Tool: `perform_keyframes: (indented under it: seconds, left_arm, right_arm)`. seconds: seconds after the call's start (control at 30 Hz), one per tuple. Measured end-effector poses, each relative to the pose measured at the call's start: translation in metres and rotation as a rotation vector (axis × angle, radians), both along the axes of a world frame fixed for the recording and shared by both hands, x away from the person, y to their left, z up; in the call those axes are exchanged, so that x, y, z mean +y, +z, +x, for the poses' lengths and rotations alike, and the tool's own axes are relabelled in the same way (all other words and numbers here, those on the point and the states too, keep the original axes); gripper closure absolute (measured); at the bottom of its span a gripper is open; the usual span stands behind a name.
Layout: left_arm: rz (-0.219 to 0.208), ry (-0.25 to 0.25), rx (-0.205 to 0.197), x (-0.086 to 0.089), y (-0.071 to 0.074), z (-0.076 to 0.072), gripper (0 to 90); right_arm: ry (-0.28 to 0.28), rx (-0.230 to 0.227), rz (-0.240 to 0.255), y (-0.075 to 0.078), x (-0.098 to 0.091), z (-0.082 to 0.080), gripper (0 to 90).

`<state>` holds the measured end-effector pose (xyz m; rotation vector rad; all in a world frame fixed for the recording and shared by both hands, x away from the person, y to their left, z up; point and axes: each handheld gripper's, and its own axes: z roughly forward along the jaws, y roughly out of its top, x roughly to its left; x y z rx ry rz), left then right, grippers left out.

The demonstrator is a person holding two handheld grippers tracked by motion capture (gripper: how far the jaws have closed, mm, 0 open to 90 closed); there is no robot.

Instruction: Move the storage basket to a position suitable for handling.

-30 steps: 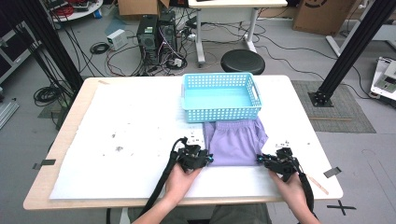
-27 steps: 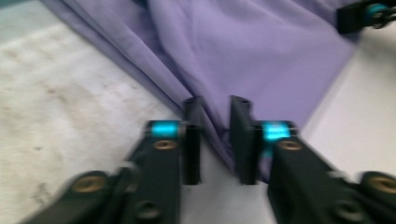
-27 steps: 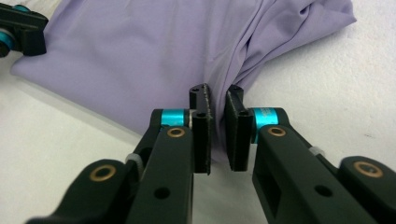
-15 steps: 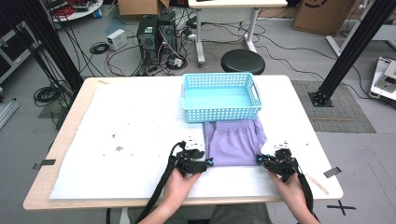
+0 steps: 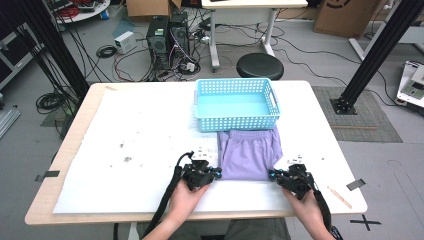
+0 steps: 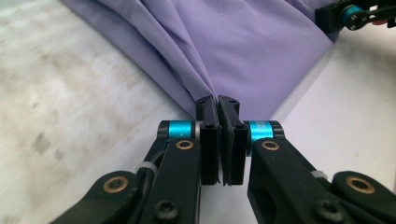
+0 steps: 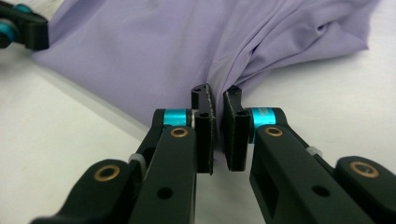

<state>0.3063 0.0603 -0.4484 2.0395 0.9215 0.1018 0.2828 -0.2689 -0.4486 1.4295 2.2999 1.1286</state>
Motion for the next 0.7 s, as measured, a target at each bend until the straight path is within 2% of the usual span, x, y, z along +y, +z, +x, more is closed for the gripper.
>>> perform_keyframes:
  seconds: [0.1, 0.27, 0.4, 0.7]
  left_arm:
    - [0.011, -0.012, -0.007, 0.004, 0.001, -0.01, 87.2]
    - [0.037, -0.047, -0.021, 0.011, 0.003, -0.036, 87.1]
    - [0.046, -0.048, -0.025, 0.018, 0.004, -0.052, 87.1]
    - [0.041, -0.054, -0.016, 0.031, 0.003, -0.07, 87.1]
  right_arm:
    - [0.016, 0.002, 0.009, 0.0, 0.004, -0.008, 84.9]
    - [0.041, 0.013, 0.019, 0.0, 0.005, -0.025, 84.9]
    - [0.07, 0.011, 0.025, -0.001, 0.008, -0.038, 84.9]
    - [0.108, 0.001, 0.015, -0.002, 0.019, -0.059, 84.8]
